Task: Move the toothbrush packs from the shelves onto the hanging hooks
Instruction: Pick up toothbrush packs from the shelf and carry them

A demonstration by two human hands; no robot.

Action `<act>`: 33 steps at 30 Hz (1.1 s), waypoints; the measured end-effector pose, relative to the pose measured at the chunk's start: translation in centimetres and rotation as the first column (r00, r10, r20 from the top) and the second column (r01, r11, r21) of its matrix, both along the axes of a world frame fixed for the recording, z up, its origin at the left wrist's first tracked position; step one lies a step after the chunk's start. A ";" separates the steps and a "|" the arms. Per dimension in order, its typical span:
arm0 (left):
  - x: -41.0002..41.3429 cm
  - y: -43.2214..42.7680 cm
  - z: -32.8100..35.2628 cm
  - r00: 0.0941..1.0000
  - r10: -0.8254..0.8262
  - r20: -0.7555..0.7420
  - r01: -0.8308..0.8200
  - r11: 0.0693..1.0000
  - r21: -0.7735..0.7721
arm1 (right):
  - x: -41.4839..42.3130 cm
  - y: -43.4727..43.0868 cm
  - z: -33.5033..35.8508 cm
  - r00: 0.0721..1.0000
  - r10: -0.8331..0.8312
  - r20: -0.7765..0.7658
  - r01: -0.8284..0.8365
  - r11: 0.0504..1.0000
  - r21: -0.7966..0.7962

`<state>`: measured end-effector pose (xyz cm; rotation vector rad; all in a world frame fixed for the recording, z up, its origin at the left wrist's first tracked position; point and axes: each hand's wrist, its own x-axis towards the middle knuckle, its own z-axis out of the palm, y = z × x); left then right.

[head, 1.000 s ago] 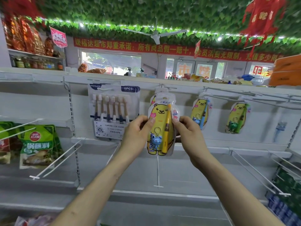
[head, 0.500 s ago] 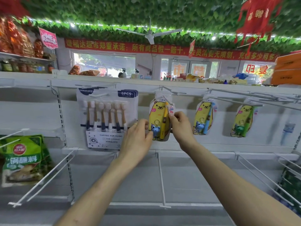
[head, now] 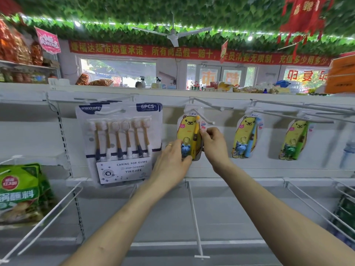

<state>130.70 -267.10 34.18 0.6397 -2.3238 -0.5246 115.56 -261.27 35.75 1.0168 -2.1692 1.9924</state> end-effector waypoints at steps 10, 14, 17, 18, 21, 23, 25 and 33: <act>-1.0 -0.2 -0.1 0.999 -0.030 -0.016 0.030 0.999 0.033 | -0.2 0.6 -0.1 1.000 -0.009 0.000 0.009 1.000 0.020; 0.3 1.0 -0.8 0.998 -0.059 -0.027 0.060 0.997 0.040 | 0.2 2.5 -0.8 1.000 0.002 0.010 -0.002 0.997 0.073; 0.9 3.4 -1.5 0.998 -0.056 -0.035 0.057 0.998 0.013 | 0.3 6.1 -1.8 0.992 -0.051 -0.115 0.070 0.984 0.167; 0.7 4.6 -1.7 0.998 -0.055 -0.022 0.055 0.998 0.001 | 0.5 7.7 -2.1 0.984 -0.055 -0.169 0.091 0.974 0.210; -0.8 9.1 -2.4 0.995 -0.092 0.030 0.094 0.994 -0.061 | 0.6 13.6 -3.0 0.929 -0.024 -0.369 0.166 0.918 0.361; -2.5 13.1 -2.8 0.990 -0.122 0.065 0.129 0.986 -0.109 | 0.2 18.4 -3.4 0.860 -0.008 -0.509 0.277 0.847 0.454; -4.3 17.6 -2.9 0.985 -0.138 0.098 0.153 0.976 -0.157 | -0.3 23.7 -3.7 0.790 -0.029 -0.613 0.407 0.772 0.489; -12.3 39.3 -6.5 0.911 -0.358 0.207 0.411 0.841 -0.353 | -1.7 49.4 -8.8 0.564 -0.225 -0.794 0.795 0.407 0.449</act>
